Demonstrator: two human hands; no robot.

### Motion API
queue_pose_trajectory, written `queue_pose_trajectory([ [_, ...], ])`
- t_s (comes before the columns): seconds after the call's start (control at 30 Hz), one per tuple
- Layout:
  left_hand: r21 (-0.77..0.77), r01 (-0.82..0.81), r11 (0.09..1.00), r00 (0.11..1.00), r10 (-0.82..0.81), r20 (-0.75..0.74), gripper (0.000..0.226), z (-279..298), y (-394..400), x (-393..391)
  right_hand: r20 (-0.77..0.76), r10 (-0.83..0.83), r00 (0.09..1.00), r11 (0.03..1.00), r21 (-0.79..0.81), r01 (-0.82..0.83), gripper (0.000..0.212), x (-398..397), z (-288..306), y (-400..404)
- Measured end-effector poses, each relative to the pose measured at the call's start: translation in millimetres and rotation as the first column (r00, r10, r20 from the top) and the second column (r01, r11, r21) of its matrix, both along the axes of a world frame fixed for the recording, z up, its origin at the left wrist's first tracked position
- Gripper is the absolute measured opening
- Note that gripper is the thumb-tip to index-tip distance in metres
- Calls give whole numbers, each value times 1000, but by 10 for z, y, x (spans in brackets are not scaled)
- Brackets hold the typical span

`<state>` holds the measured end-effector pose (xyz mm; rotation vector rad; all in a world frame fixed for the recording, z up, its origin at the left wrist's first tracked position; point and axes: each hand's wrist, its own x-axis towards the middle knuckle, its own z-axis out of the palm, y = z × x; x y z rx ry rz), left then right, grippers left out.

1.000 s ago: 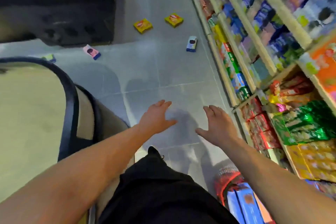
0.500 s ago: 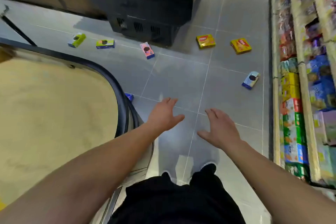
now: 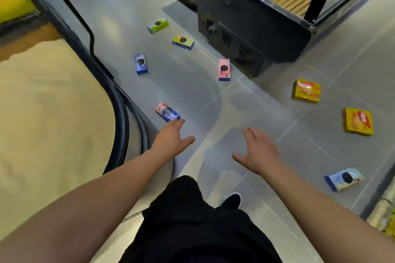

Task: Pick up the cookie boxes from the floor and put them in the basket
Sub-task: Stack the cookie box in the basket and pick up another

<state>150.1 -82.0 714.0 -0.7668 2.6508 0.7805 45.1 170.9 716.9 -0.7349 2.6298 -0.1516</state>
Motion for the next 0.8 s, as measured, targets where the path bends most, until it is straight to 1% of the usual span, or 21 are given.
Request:
queue_pose_trajectory([
  [0.17,13,-183,983,983,183,4,75,3,-134,-431,57,199,978,980,5,-200,91,-839,-34,-509],
  [0.27,32,-268,963,963,268,-3,73,-104,-326,-715,41,304,952,952,21,-305,89,-1315,-96,-939],
  [0.43,71,-375,924,927,374,33,75,-308,-868,-1310,71,379,923,923,38,-382,88,-2081,-187,-1699],
  [0.57,95,-428,899,903,421,86,75,-280,-1339,-1741,39,438,898,897,48,-440,87,-2618,-117,-2265],
  [0.67,98,-443,891,896,436,83,71,-225,-1667,-2051,50,448,893,892,34,-450,87,-2947,-47,-2673],
  [0.8,117,-482,868,876,475,82,73,-215,-1999,-2398,51,505,862,862,28,-506,86,-3334,-45,-3130],
])
